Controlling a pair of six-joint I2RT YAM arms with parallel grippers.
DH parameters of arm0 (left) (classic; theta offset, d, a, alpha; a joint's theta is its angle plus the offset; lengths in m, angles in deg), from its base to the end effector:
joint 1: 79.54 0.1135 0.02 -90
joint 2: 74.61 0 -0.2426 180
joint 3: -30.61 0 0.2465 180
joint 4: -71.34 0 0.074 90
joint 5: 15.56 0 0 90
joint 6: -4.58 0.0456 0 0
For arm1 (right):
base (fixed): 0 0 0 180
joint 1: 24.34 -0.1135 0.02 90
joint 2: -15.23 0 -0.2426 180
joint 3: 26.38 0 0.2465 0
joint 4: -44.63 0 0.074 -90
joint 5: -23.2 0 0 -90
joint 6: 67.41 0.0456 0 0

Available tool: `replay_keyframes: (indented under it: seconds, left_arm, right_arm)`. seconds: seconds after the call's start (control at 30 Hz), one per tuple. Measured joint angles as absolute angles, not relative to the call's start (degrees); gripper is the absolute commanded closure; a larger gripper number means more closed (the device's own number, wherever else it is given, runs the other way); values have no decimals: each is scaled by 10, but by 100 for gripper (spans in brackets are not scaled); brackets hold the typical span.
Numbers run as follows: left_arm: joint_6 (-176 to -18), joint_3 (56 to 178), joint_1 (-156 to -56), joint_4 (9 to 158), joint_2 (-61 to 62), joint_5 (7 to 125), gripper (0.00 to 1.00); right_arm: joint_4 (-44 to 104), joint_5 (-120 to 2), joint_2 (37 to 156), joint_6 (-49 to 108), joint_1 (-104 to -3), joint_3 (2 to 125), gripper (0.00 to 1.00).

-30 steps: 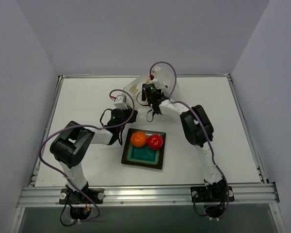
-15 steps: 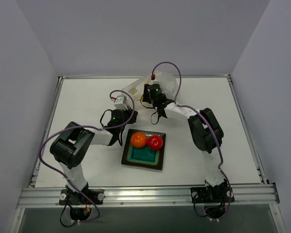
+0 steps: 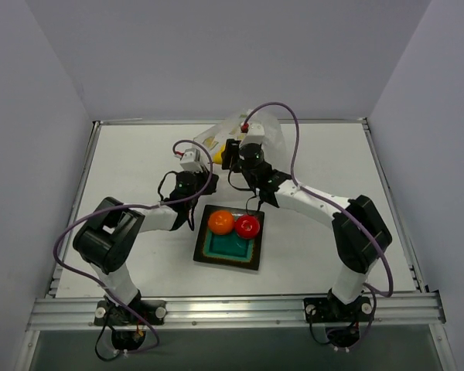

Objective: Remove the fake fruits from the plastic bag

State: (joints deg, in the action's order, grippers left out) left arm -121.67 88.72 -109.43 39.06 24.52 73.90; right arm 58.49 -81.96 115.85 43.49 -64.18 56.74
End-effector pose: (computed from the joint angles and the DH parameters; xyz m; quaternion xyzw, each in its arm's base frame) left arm 0.3142 -0.1811 0.1731 -0.0390 0.7579 -0.3583 0.5437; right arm 0.3283 0.2584 0.2703 -0.0299 0.7278 0.2600 0.6339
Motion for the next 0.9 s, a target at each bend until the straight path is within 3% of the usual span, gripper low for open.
replay_keyframes:
  seconds: [0.53, 0.77, 0.9]
  left_arm:
    - [-1221, 897, -1091, 406, 229, 744, 98]
    - [-1220, 902, -1091, 409, 229, 744, 98]
    - [-1220, 903, -1091, 411, 229, 744, 97]
  right_arm:
    - [451, -870, 888, 403, -748, 444, 80]
    - [402, -884, 878, 460, -911, 369, 79]
    - [403, -891, 902, 498, -950, 344, 79]
